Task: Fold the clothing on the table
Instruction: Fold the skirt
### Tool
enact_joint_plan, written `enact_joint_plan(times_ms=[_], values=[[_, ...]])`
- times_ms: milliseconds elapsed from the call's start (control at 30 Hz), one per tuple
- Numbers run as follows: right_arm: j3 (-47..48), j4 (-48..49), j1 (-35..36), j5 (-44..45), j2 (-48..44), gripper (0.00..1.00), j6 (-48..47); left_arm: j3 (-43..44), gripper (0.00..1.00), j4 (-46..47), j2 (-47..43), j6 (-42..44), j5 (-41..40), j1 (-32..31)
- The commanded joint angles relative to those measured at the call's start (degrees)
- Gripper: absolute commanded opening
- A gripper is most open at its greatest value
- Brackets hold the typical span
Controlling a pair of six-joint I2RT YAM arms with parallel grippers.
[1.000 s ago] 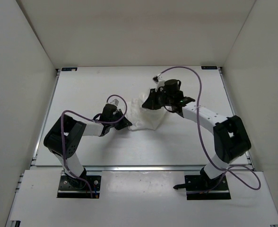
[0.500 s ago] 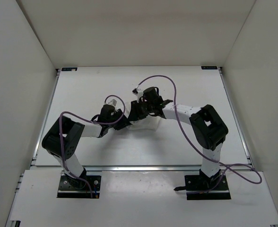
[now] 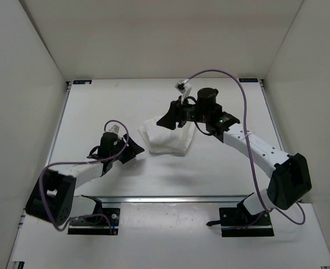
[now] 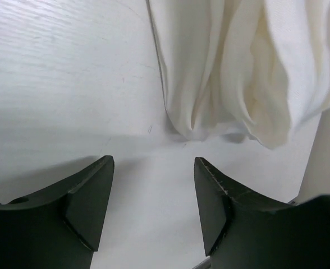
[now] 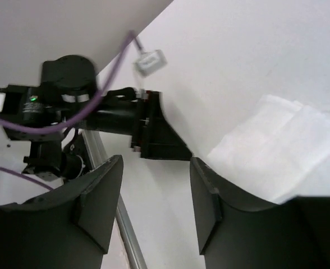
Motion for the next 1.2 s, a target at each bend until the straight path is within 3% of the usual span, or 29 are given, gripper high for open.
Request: enact_joint_plan(times_ms=[0,33,100,200,267,300,400,633,767,867,967,1000,1033,1167], values=[[-3.9,4.1,-4.0,-2.8,0.3,0.47,1.5,-2.5,0.70,-5.1,-10.7,-0.3,-1.4,1.9],[-3.9,4.5,-4.5,-2.8,1.3,0.42,1.7,-2.7,0.70,-6.2,-14.9,0.0,-2.2,2.7],[-2.6,7.2,-5.3,-3.5,5.1,0.12,1.8,-2.4,0.70,-10.8,-20.6,-0.1,-4.3,3.8],[0.1,9.7,-4.9,-4.6,13.1,0.01,2.9,-1.6,0.72,-16.6,-28.1,0.8,-5.8,6.5],[2.0,11.4,-4.9,-6.6,20.6,0.00,6.1,-1.2,0.73,-18.6,-31.5,1.6,-5.6,8.6],[1.1,16.1,-4.6,-9.8,27.5,0.00,12.6,-1.2,0.73,-20.3,-33.4,2.0,-5.4,8.5],[-2.1,20.6,-3.9,-9.1,31.7,0.00,19.0,-1.3,0.73,-21.2,-35.5,1.4,-5.6,8.3],[8.7,13.9,-1.9,-9.9,37.1,0.00,15.1,-1.2,0.73,-22.8,-37.9,2.2,-4.7,8.9],[12.9,7.5,-2.7,-9.2,28.4,0.02,11.4,0.6,0.76,-24.8,-38.5,3.3,-2.8,10.3],[7.3,7.9,-4.7,-5.7,15.6,0.12,9.5,2.8,0.80,-25.9,-37.7,5.5,-0.1,10.1],[-1.6,9.0,-7.3,-5.1,0.8,0.20,6.5,5.1,0.91,-25.8,-33.5,8.6,6.3,10.3],[-4.6,8.0,-8.3,-5.0,-1.4,0.18,5.9,6.2,0.96,-25.6,-30.8,9.8,7.6,9.8],[-8.4,7.7,-8.8,-4.5,-5.2,0.00,3.8,7.3,0.98,-25.3,-29.2,10.7,10.1,9.4],[-16.1,6.2,-10.2,-2.4,-15.3,0.00,-4.0,11.5,0.98,-27.5,-22.1,16.5,11.0,7.4]])
